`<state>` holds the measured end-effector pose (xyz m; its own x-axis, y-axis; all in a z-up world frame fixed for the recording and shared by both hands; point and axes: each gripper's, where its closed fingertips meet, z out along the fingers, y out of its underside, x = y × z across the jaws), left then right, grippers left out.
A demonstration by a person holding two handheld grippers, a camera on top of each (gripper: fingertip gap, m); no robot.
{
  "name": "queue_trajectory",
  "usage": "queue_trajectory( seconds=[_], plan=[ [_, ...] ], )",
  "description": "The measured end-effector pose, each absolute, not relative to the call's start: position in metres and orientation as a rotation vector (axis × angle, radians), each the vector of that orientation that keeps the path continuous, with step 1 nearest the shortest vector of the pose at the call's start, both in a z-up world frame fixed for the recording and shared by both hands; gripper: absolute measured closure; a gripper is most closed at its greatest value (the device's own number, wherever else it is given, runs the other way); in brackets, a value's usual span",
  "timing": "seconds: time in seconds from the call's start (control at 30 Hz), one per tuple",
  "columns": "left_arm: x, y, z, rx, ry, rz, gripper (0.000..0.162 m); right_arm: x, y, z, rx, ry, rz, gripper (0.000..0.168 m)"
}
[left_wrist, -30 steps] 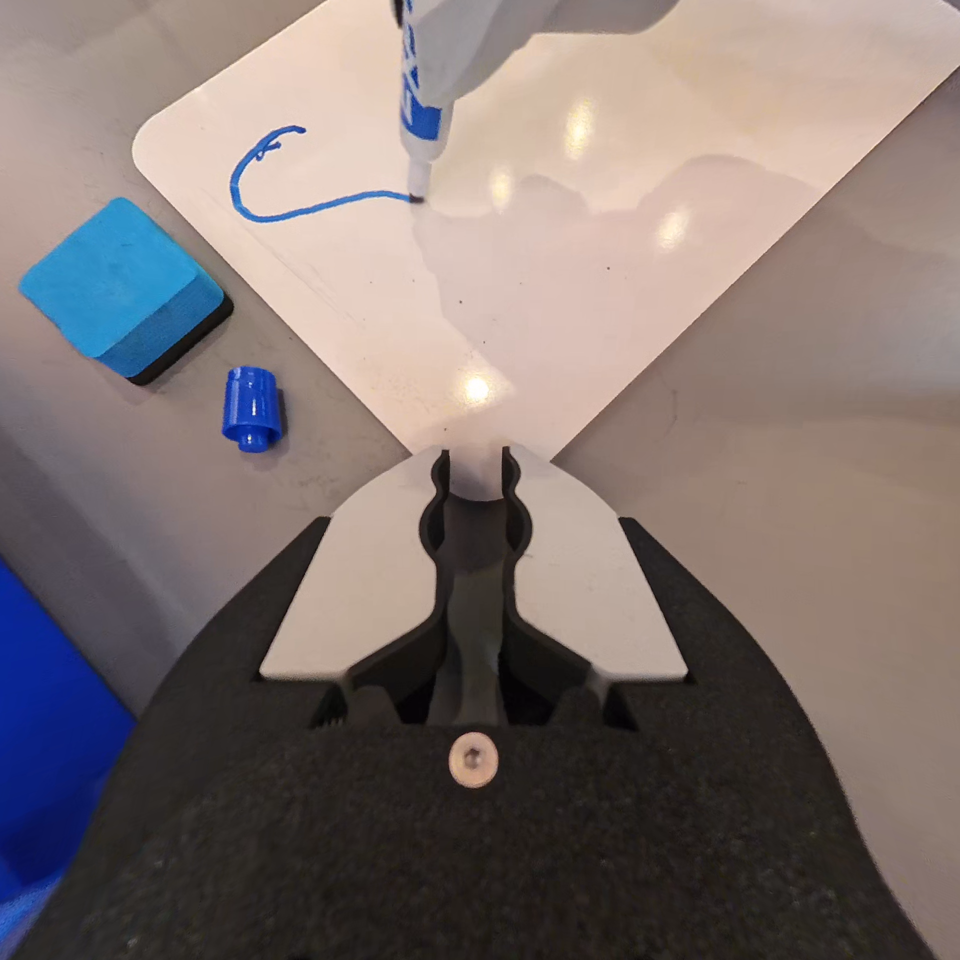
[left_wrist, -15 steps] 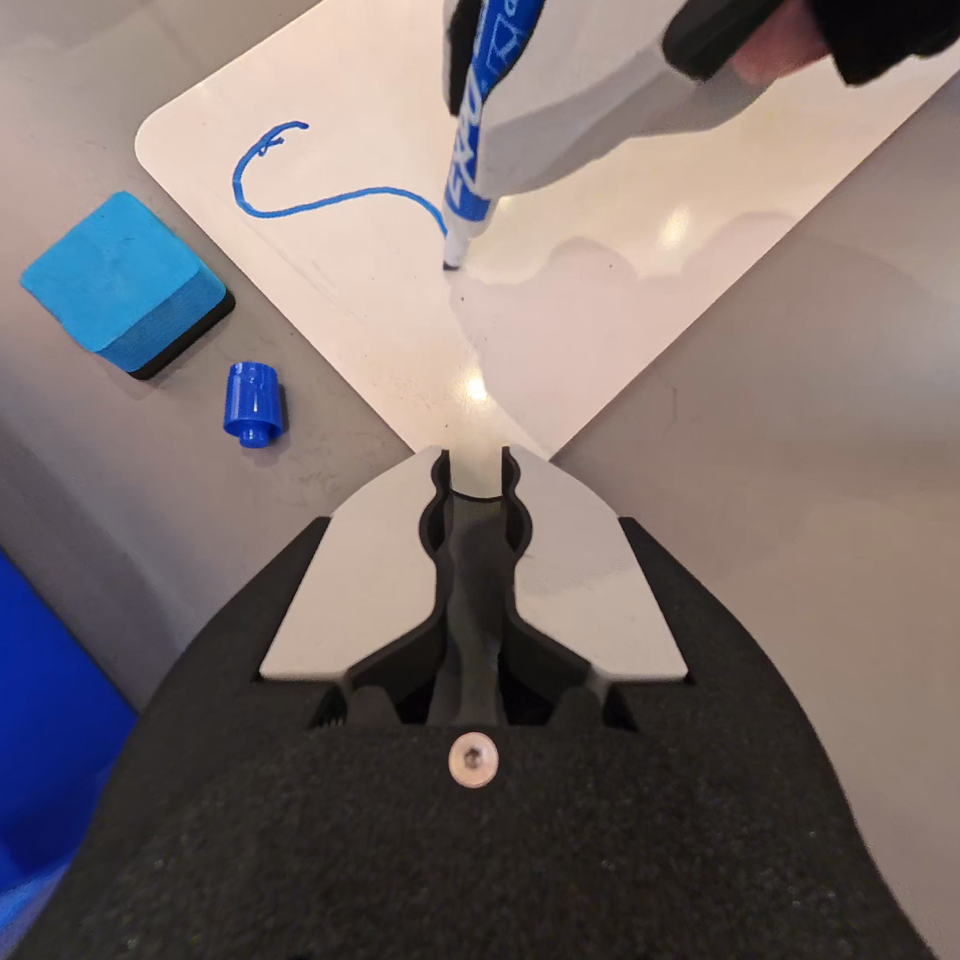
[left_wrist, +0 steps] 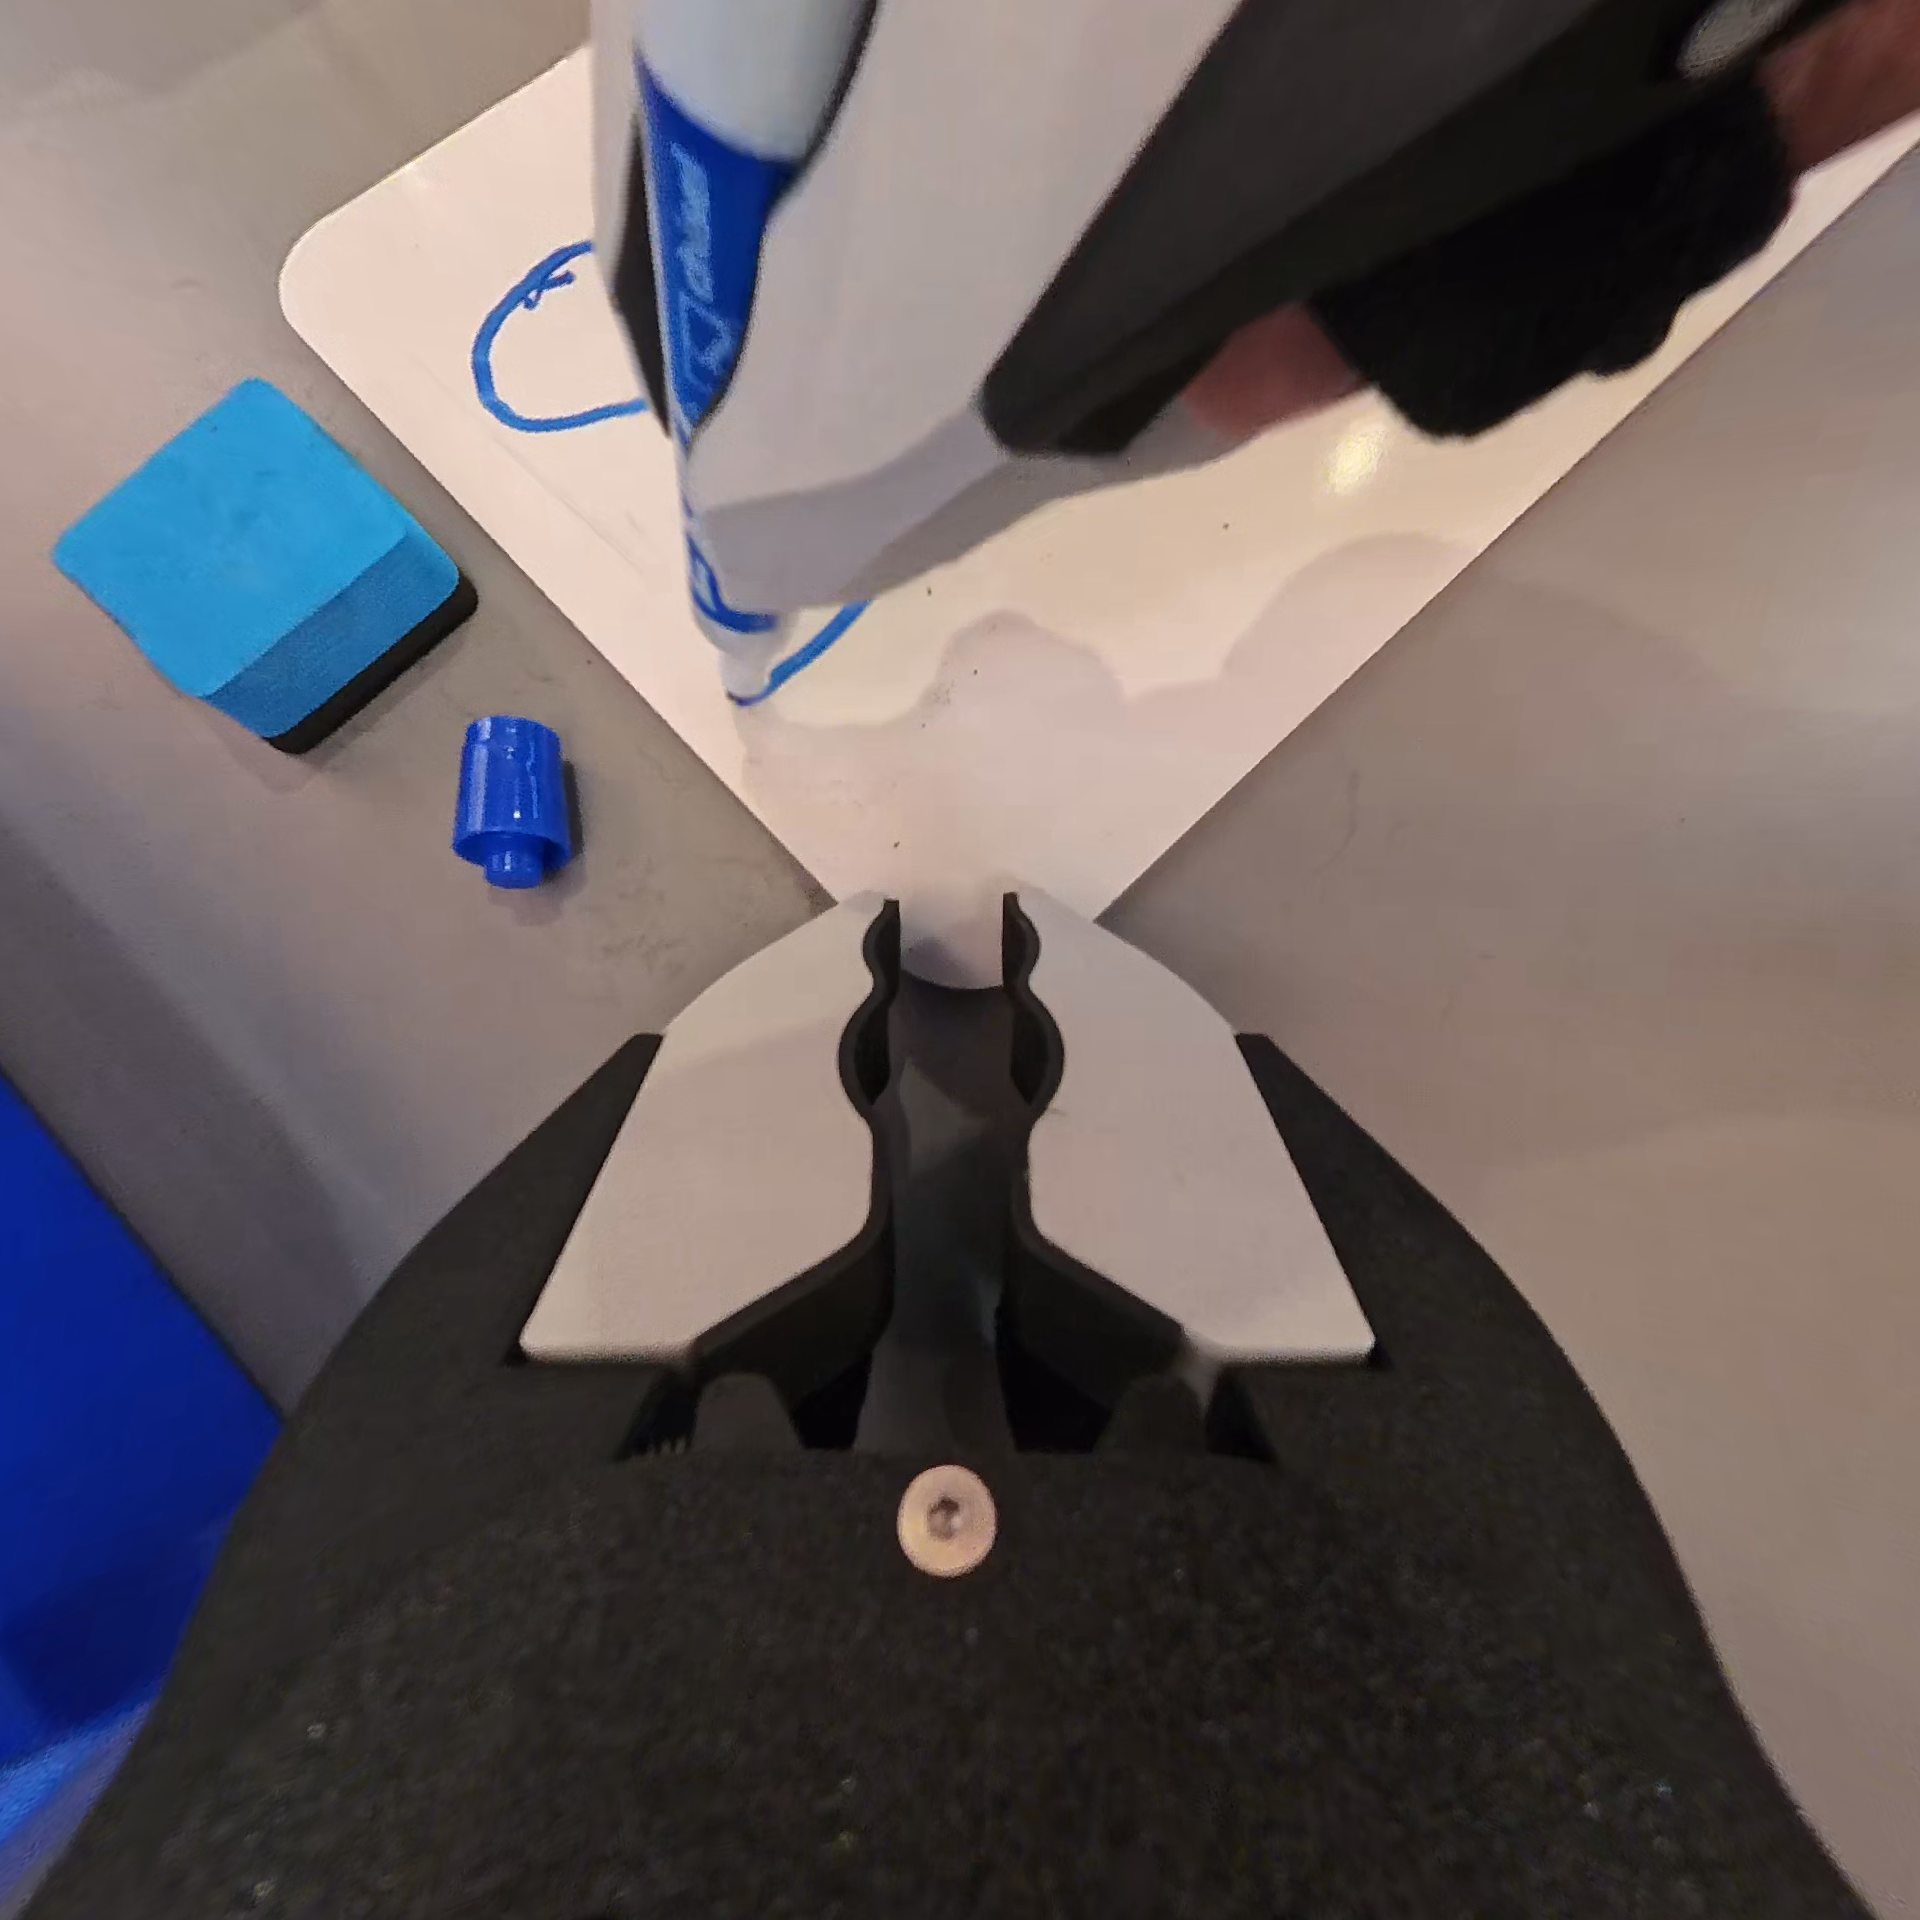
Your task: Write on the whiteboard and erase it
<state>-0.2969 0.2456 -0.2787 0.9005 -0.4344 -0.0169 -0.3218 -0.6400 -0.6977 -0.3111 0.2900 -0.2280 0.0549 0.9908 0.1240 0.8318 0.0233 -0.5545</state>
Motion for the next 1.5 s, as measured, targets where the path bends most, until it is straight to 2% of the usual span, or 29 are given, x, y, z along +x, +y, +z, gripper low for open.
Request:
queue_trajectory(
  seconds=[0.2,0.6,1.5],
  plan=[
    [-0.298,0.246,-0.279,-2.313,0.533,-0.205,0.145,-0.29,0.341,-0.188,-1.873,-1.66,0.393,0.149],
    [-0.297,0.246,-0.279,-2.311,0.546,-0.211,0.144,-0.268,0.41,-0.225,-2.032,-1.619,0.292,0.148],
    [-0.296,0.246,-0.279,-2.31,0.548,-0.201,0.143,-0.247,0.375,-0.231,-2.049,-1.668,0.261,0.148]
  ],
)
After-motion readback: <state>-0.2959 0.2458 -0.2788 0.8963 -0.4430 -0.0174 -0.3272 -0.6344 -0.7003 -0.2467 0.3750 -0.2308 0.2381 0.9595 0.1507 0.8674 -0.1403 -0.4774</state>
